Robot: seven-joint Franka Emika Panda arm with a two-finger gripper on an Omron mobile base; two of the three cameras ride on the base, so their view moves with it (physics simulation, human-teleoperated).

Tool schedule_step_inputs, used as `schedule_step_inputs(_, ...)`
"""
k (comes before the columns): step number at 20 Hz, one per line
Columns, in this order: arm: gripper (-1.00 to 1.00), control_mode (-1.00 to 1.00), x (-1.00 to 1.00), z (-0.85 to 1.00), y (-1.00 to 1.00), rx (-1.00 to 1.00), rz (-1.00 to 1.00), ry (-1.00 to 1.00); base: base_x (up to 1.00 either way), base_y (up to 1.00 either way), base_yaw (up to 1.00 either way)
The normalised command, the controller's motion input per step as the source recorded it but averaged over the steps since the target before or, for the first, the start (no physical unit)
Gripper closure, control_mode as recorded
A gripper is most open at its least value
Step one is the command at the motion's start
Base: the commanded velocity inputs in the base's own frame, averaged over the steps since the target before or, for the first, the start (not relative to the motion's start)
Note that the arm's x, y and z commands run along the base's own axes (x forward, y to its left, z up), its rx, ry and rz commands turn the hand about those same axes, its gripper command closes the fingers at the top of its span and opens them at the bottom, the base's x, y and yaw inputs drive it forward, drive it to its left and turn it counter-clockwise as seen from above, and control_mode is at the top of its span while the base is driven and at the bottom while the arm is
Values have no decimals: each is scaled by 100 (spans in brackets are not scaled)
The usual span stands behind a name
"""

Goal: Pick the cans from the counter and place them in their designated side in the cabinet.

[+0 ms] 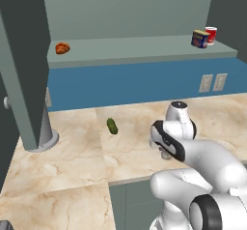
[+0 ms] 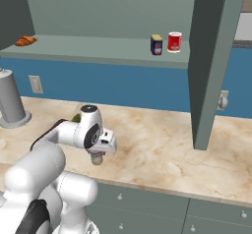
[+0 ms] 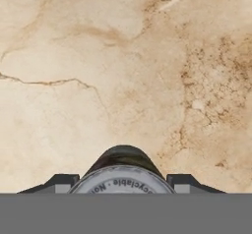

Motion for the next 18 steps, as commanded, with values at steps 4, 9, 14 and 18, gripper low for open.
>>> schedule_step_inputs(4, 100, -100, 6, 46, -4, 0, 0, -4, 0, 0, 0)
schedule_step_inputs(9, 100, -100, 7, 53, -8, 0, 0, -3, 0, 0, 0)
schedule_step_inputs(14, 100, -100, 19, 56, -9, 0, 0, 0, 0, 0, 0)
schedule_step_inputs(18, 100, -100, 21, 57, -13, 0, 0, -1, 0, 0, 0)
